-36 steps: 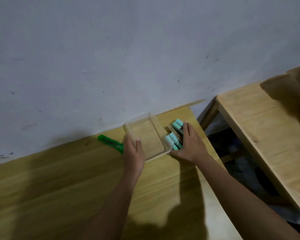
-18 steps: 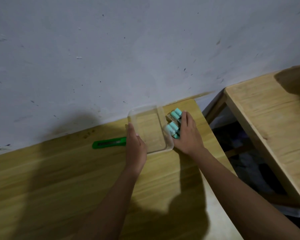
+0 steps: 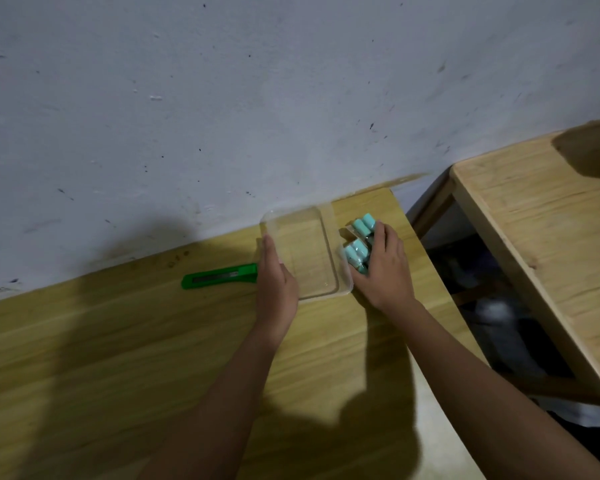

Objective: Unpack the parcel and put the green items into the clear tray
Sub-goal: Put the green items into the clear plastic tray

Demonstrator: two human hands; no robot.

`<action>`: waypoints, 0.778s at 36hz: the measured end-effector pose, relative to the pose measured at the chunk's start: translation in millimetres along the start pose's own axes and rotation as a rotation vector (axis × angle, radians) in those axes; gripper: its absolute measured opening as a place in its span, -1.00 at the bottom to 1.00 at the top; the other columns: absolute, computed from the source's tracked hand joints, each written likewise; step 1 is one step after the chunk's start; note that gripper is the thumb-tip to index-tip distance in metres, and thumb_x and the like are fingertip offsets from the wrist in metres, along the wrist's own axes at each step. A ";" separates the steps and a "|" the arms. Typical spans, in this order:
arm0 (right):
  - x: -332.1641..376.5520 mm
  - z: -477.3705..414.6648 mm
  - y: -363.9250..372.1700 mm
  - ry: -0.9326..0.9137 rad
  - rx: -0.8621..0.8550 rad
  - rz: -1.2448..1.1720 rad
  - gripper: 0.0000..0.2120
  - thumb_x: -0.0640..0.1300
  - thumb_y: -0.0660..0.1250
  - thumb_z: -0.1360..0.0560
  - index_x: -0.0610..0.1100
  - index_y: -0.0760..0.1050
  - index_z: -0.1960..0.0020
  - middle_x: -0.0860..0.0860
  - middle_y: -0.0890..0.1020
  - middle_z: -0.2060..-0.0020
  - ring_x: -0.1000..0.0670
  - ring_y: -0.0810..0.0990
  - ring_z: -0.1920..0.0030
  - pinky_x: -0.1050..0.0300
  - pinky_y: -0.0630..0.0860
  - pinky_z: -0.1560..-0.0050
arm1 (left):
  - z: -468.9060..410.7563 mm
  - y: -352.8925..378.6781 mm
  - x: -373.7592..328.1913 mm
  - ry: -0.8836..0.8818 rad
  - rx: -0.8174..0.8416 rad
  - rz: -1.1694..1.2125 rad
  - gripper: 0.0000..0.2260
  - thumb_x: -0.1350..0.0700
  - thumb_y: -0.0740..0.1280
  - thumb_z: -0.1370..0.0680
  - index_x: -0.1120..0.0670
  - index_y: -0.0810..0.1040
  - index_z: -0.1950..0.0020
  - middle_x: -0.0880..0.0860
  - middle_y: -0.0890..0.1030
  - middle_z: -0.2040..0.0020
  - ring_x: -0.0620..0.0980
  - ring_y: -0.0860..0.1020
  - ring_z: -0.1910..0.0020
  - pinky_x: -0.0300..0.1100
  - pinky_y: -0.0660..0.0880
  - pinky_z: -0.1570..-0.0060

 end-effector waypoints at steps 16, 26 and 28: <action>-26.8 19.1 -9.2 0.118 -0.088 -0.102 -0.15 0.04 0.41 -0.39 -0.20 0.01 -0.48 -0.19 0.20 -0.41 -0.18 0.19 -0.39 -0.14 0.24 -0.41 | 10.9 15.2 -5.9 -0.101 -0.086 0.267 -0.51 0.36 0.02 -0.59 0.14 0.04 -0.50 0.07 0.13 -0.52 -0.12 0.14 -0.44 -0.66 0.07 -0.15; -19.9 20.2 -6.3 0.115 -0.119 -0.183 -0.15 0.00 0.43 -0.38 -0.20 0.02 -0.48 -0.18 0.19 -0.41 -0.15 0.16 -0.40 -0.06 0.23 -0.40 | 14.5 13.5 -5.0 -0.120 -0.116 0.331 -0.52 0.35 0.00 -0.60 0.13 0.01 -0.51 0.05 0.11 -0.52 -0.20 0.10 -0.40 -0.76 0.05 -0.07; -19.1 20.6 -7.3 0.120 -0.130 -0.203 -0.15 0.00 0.43 -0.38 -0.19 0.03 -0.47 -0.17 0.19 -0.41 -0.14 0.16 -0.41 -0.05 0.23 -0.40 | 13.9 13.6 -2.8 -0.120 -0.127 0.326 -0.52 0.34 0.00 -0.60 0.11 0.02 -0.51 0.05 0.10 -0.53 -0.09 0.10 -0.48 -0.56 0.04 -0.24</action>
Point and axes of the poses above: each hand's wrist, its own z-axis away from the middle knuckle, its own y-axis out of the palm, x = y × z, the point moved 3 cm from there along -z, towards the middle knuckle
